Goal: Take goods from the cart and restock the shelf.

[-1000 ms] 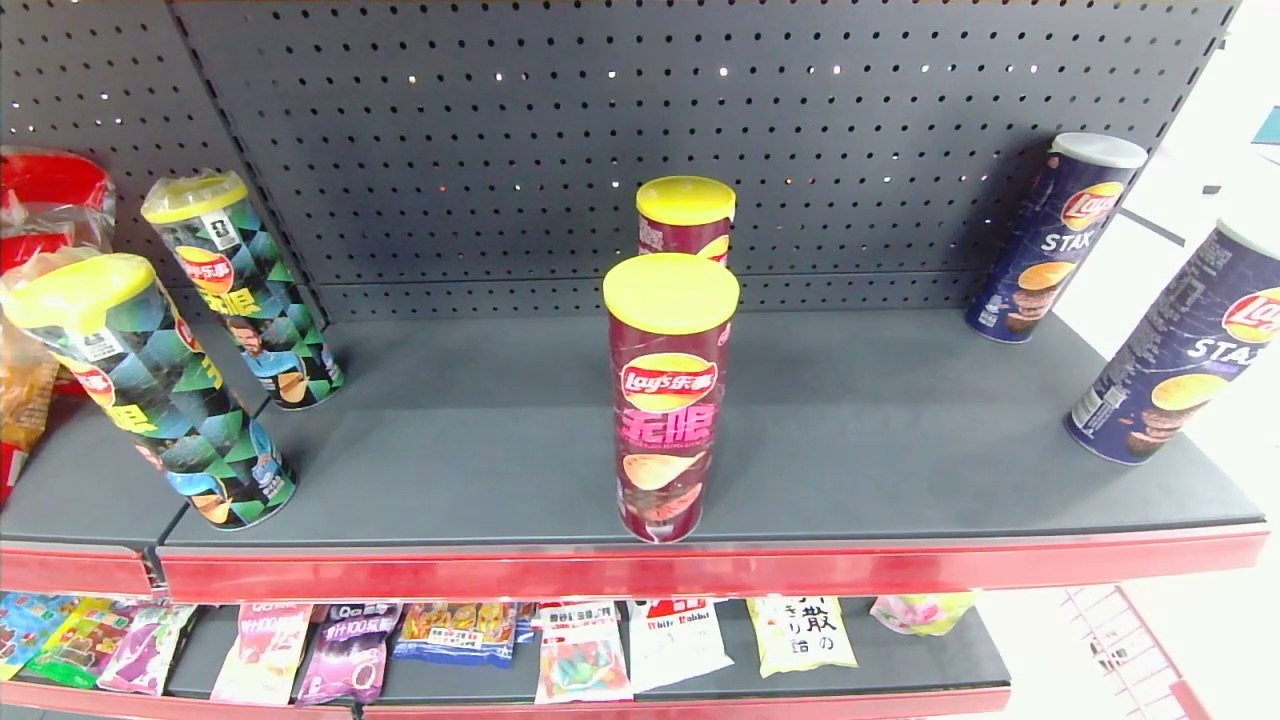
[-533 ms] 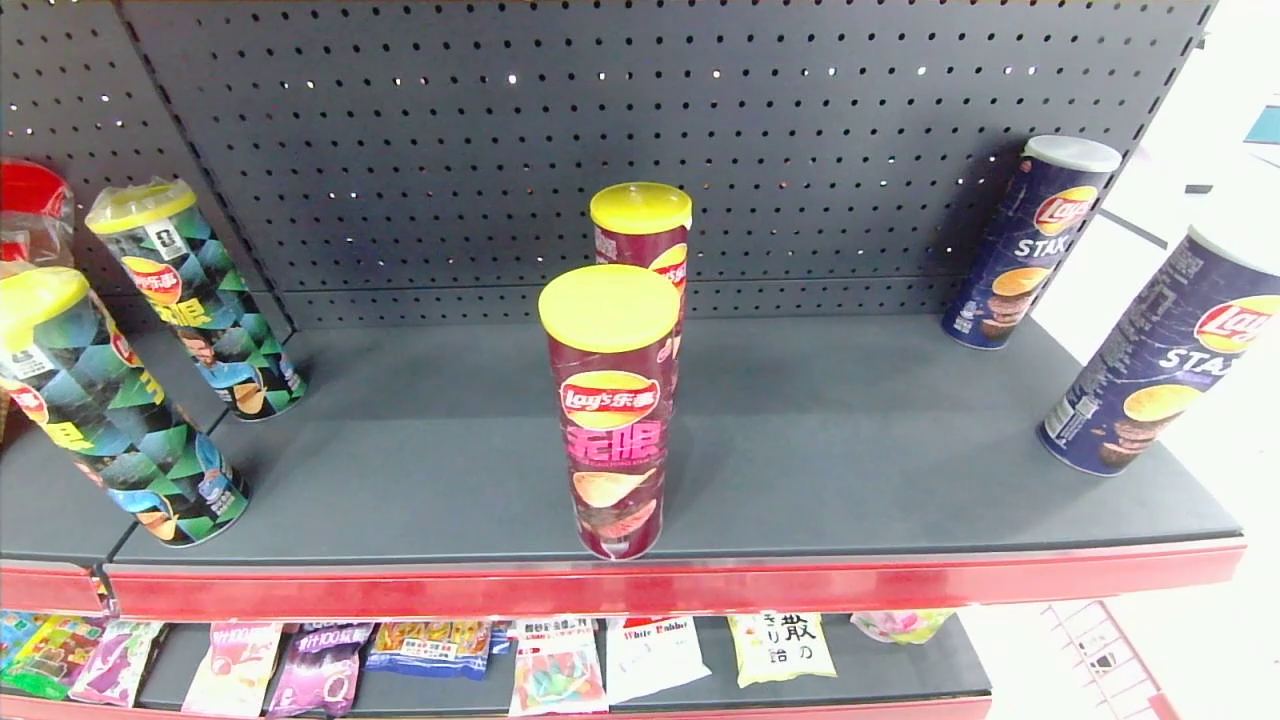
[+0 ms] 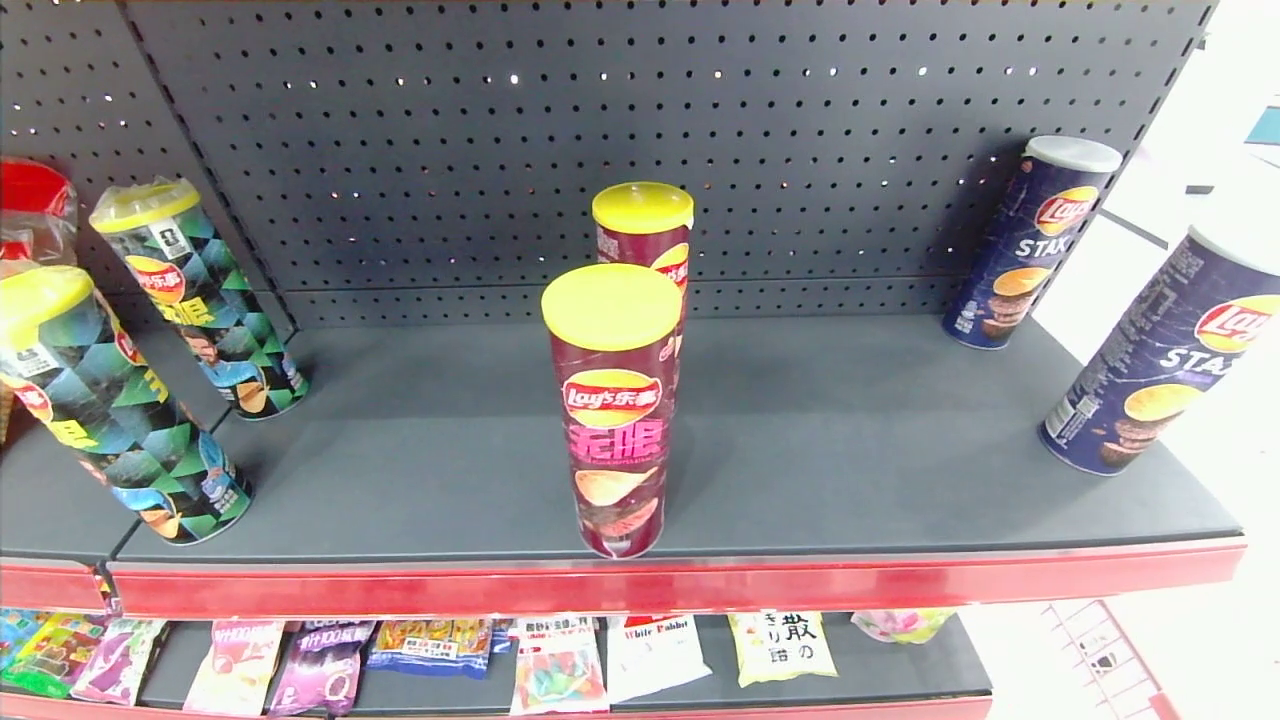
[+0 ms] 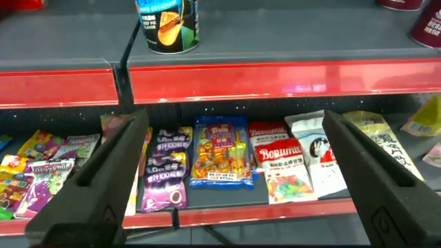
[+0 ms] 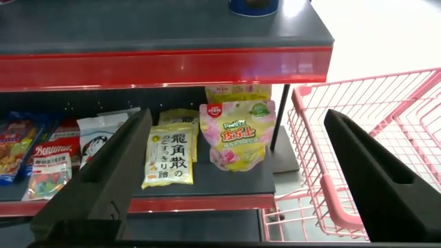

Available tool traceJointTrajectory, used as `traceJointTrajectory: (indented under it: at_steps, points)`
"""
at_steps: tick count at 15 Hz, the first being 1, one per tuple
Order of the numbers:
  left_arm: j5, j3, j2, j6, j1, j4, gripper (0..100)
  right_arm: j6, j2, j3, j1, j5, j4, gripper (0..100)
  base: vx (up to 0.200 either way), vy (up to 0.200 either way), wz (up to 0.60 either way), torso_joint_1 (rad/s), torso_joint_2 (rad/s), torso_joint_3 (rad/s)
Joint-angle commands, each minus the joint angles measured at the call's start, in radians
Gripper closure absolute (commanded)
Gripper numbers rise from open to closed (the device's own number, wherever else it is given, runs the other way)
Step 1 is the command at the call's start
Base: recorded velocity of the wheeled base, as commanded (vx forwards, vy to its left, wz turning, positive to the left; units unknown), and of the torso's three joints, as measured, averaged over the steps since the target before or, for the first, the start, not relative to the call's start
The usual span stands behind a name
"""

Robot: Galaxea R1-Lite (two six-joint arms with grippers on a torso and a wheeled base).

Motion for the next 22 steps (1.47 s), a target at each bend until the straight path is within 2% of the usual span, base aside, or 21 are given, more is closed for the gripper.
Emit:
traceJointTrajectory:
  at_steps: [1, 2, 3, 4, 5, 6, 7, 8, 9, 10, 11, 12, 14, 15, 16, 18, 19, 22]
  points:
    - [-0.012, -0.232, 0.241, -0.08, -0.06, -0.09, 0, -0.001, 0.002, 0.0, 0.0, 0.0, 0.0, 0, 0.0, 0.0, 0.0, 0.0, 0.0, 0.0]
    - [-0.015, -0.383, 0.38, -0.163, -0.072, -0.105, 0, -0.001, 0.002, 0.0, 0.0, 0.001, 0.0, 0, 0.0, 0.0, 0.0, 0.0, 0.0, 0.0]
    - [-0.024, -0.456, 0.474, -0.2, -0.074, -0.099, 0, -0.001, 0.002, 0.0, 0.0, 0.0, 0.0, 0, 0.0, 0.0, 0.0, 0.0, 0.0, 0.0]
    - [-0.052, -0.456, 0.532, -0.183, -0.08, -0.098, 0, -0.001, 0.002, -0.002, 0.0, 0.0, 0.0, 0, 0.0, 0.0, 0.0, 0.0, 0.0, 0.0]
    - [-0.103, -0.448, 0.569, -0.154, -0.095, -0.093, 0, -0.001, 0.002, 0.0, 0.0, 0.0, 0.0, 0, 0.0, 0.0, 0.0, 0.0, 0.0, 0.0]
    - [-0.161, -0.426, 0.633, -0.106, -0.106, -0.089, 0, -0.001, 0.002, 0.0, 0.0, 0.001, 0.0, 0, 0.0, 0.0, 0.0, 0.0, 0.0, 0.0]
    - [-0.184, -0.416, 0.664, -0.071, -0.109, -0.085, 0, -0.001, 0.002, 0.0, 0.0, 0.001, 0.0, 0, 0.0, 0.0, 0.0, 0.0, 0.0, 0.0]
    - [-0.239, -0.39, 0.724, 0.017, -0.135, -0.078, 0, -0.001, 0.002, 0.0, 0.0, 0.0, 0.0, 0, 0.0, 0.0, 0.0, 0.0, 0.0, 0.0]
    - [-0.265, -0.377, 0.761, 0.064, -0.156, -0.066, 0, -0.001, 0.002, 0.0, 0.0, 0.0, 0.0, 0, 0.0, 0.0, 0.0, 0.0, 0.0, 0.0]
    - [-0.274, -0.376, 0.779, 0.084, -0.172, -0.061, 0, -0.001, 0.002, 0.0, 0.0, 0.0, 0.0, 0, 0.0, 0.0, 0.0, 0.0, 0.0, 0.0]
    - [-0.285, -0.377, 0.853, 0.125, -0.215, -0.058, 0, -0.001, 0.002, 0.0, 0.0, 0.001, 0.0, 0, 0.0, 0.0, 0.0, 0.0, 0.0, 0.0]
    - [-0.285, -0.379, 0.899, 0.159, -0.23, -0.059, 0, -0.001, 0.002, 0.0, 0.0, 0.001, 0.0, 0, 0.0, 0.0, 0.0, 0.0, 0.0, 0.0]
    - [-0.285, -0.406, 1.009, 0.227, -0.233, -0.079, 0, -0.001, 0.002, 0.0, 0.0, 0.001, 0.0, 0, 0.0, 0.0, 0.0, 0.0, 0.0, 0.0]
    - [-0.285, -0.453, 1.084, 0.273, -0.235, -0.093, 0, -0.001, 0.002, -0.002, 0.0, 0.001, 0.0, 0, 0.0, 0.0, 0.0, 0.0, 0.0, 0.0]
    - [-0.287, -0.503, 1.135, 0.287, -0.239, -0.095, 0, -0.001, 0.002, 0.0, 0.0, 0.0, 0.0, 0, 0.0, 0.0, 0.0, 0.0, 0.0, 0.0]
    - [-0.296, -0.591, 1.227, 0.288, -0.285, -0.095, 0, -0.001, 0.002, 0.0, 0.0, 0.0, 0.0, 0, 0.0, 0.0, 0.0, 0.0, 0.0, 0.0]
    - [-0.311, -0.626, 1.259, 0.288, -0.291, -0.096, 0, -0.001, 0.002, 0.0, 0.0, 0.0, 0.0, 0, 0.0, 0.0, 0.0, 0.0, 0.0, 0.0]
    - [-0.313, -0.649, 1.36, 0.303, -0.342, -0.161, 0, 0.001, 0.002, 0.0, 0.0, 0.0, 0.0, 0, 0.0, 0.0, 0.0, 0.0, 0.0, 0.0]
